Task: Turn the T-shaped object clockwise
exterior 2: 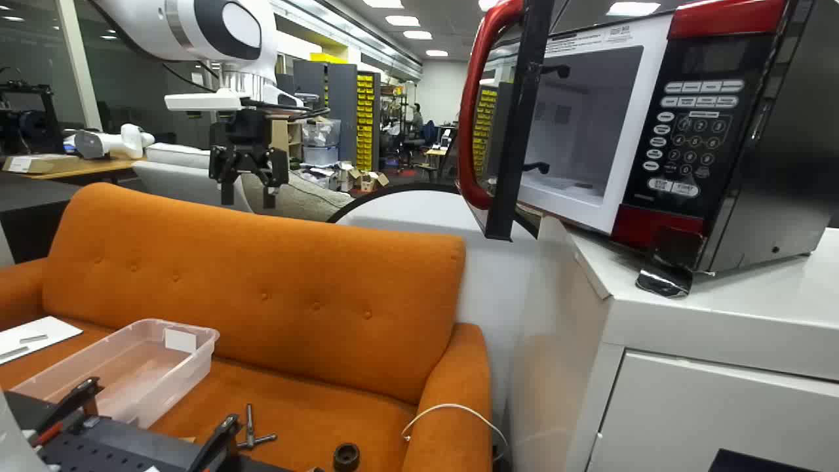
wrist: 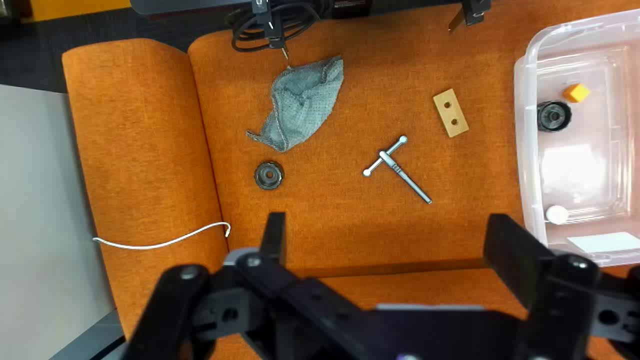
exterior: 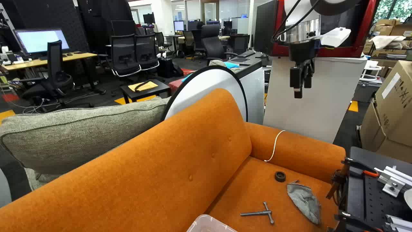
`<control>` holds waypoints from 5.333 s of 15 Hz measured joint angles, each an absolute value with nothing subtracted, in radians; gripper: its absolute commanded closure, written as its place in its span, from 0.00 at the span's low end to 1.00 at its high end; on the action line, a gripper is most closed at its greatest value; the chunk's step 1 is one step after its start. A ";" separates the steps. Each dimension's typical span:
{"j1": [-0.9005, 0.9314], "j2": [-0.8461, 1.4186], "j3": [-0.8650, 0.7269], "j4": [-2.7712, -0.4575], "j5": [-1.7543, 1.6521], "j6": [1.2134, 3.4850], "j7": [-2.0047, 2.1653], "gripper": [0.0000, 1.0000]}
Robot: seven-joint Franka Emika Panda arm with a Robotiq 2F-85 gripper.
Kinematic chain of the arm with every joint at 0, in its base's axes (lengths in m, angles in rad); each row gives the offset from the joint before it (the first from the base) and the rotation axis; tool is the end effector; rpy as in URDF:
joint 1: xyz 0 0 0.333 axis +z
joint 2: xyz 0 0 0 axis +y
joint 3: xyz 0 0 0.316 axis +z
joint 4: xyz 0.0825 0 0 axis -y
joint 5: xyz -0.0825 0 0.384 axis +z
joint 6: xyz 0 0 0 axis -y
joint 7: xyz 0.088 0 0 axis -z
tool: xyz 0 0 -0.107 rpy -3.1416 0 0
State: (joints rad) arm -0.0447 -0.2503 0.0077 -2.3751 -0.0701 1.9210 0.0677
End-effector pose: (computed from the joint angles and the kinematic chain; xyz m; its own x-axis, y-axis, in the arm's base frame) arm 0.4358 -0.0210 0.4053 0.9768 -0.0803 -0.1985 -0.0665 -0.9950 0.0751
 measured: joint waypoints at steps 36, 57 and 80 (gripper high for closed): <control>0.057 0.112 0.050 -2.360 -0.224 2.341 0.015 0.00; 0.099 0.467 0.071 -2.351 -0.209 2.542 0.008 0.00; 0.082 0.899 0.114 -2.214 -0.149 2.795 -0.090 0.00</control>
